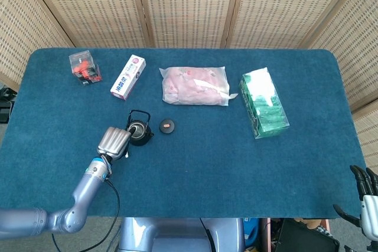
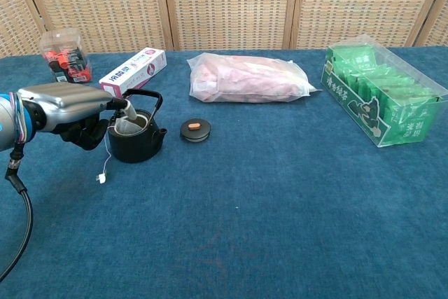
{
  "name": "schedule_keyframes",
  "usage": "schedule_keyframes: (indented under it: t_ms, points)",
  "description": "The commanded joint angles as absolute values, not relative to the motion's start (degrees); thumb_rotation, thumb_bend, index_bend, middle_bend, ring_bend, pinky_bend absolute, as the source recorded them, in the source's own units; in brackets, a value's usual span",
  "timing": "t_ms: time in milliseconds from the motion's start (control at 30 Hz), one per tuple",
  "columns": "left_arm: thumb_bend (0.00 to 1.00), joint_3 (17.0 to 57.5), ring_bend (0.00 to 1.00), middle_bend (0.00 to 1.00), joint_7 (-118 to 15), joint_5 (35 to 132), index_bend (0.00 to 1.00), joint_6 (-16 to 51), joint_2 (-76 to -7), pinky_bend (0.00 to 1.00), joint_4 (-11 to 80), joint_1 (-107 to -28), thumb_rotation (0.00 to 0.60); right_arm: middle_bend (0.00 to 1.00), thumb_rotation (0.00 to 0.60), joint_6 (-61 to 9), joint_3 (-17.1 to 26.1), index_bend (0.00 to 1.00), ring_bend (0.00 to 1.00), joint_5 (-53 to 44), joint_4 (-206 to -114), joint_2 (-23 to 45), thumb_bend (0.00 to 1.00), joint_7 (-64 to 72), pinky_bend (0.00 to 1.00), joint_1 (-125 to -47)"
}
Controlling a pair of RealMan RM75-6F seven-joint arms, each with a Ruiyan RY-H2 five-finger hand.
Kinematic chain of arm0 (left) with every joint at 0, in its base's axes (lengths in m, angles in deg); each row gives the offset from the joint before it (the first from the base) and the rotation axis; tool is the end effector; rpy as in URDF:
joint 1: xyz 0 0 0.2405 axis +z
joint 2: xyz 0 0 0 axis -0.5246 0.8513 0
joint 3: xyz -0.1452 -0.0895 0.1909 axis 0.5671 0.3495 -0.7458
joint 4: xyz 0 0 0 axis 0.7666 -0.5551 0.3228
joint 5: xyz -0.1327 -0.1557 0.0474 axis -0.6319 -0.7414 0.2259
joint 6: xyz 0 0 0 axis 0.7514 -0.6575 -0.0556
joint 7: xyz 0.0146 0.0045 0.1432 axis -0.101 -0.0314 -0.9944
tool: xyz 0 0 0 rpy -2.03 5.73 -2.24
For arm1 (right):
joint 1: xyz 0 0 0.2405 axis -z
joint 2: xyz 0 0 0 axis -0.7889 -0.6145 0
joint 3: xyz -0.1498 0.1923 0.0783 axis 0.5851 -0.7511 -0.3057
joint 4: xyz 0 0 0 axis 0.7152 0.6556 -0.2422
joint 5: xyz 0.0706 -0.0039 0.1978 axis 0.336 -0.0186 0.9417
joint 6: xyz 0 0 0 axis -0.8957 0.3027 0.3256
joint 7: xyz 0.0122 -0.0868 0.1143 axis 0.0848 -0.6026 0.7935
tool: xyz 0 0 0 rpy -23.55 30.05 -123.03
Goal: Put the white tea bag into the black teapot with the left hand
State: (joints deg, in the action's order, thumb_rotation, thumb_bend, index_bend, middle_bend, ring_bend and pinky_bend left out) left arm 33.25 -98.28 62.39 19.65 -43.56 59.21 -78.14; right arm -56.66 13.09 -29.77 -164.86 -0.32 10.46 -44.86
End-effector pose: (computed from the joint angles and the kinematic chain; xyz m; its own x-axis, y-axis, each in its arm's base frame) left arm -0.1592 0.3169 -0.0128 0.6592 0.3457 0.6678 0.7518 -0.2899 -0.5922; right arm -0.3571 -0.1049 0.1526 0.3639 0.0695 0.9288 -0.9259 0.1352 0.3527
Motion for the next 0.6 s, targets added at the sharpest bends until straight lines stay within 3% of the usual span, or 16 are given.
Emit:
schedule_keyframes:
  t_ms: [33, 600]
  points:
    - [0.85, 32.98, 0.91, 0.97, -98.48, 61.68, 0.17, 20.0, -43.85, 0.8, 58.81, -78.33, 0.6, 0.21, 0.6, -56.59, 13.1, 0.12, 0.07, -29.75, -164.79, -0.3, 0.01, 10.52, 0.16, -44.87]
    - [0.85, 32.57, 0.9, 0.96, -96.83, 62.91, 0.17, 18.73, -44.17, 0.8, 58.5, -78.09, 0.6, 0.21, 0.6, -56.69, 13.11, 0.12, 0.07, -29.76, -164.89, -0.32, 0.01, 10.34, 0.16, -44.73]
